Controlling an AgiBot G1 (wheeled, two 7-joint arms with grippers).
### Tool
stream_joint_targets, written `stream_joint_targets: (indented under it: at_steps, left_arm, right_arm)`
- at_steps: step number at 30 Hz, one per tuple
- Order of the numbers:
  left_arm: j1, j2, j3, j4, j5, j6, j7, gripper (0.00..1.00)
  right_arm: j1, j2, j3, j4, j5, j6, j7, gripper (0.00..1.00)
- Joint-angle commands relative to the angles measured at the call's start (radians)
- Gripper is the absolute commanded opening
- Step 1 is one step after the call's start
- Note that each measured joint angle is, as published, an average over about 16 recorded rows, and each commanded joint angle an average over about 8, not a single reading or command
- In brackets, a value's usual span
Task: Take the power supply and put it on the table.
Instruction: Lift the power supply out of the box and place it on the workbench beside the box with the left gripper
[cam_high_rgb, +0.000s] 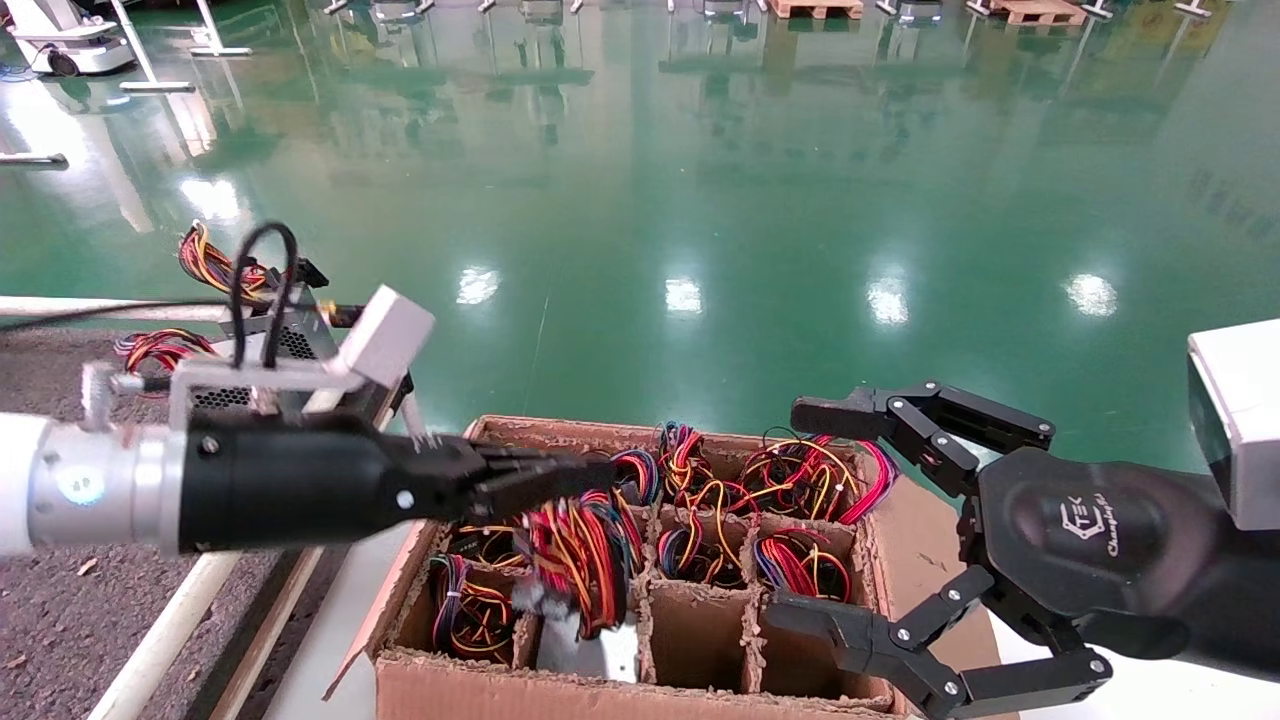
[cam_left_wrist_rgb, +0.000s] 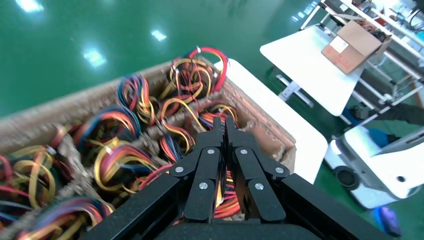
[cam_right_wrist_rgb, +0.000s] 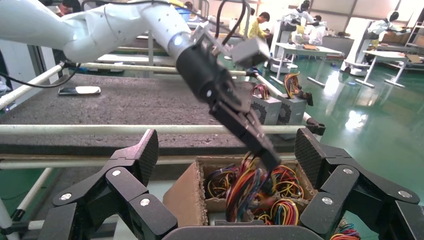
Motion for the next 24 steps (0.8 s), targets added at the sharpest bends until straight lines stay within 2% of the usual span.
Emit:
stream_joint_targets:
  at_steps: [1,15,24]
  left_arm:
    - [-0.022,-0.002,-0.006,0.001,0.003,0.005,0.012,0.00]
    - [-0.253,0.032,-0.063,0.219,-0.033,0.051,0.076,0.00]
    - [-0.417,0.070,-0.083,0.437,-0.018,0.062,0.165,0.00]
  right_arm:
    - [0.000,0.000,0.000,0.000,0.000,0.000,0.000,1.00]
    - [0.000,0.000,0.000,0.000,0.000,0.000,0.000,1.00]
    - [0.000,0.000,0.000,0.000,0.000,0.000,0.000,1.00]
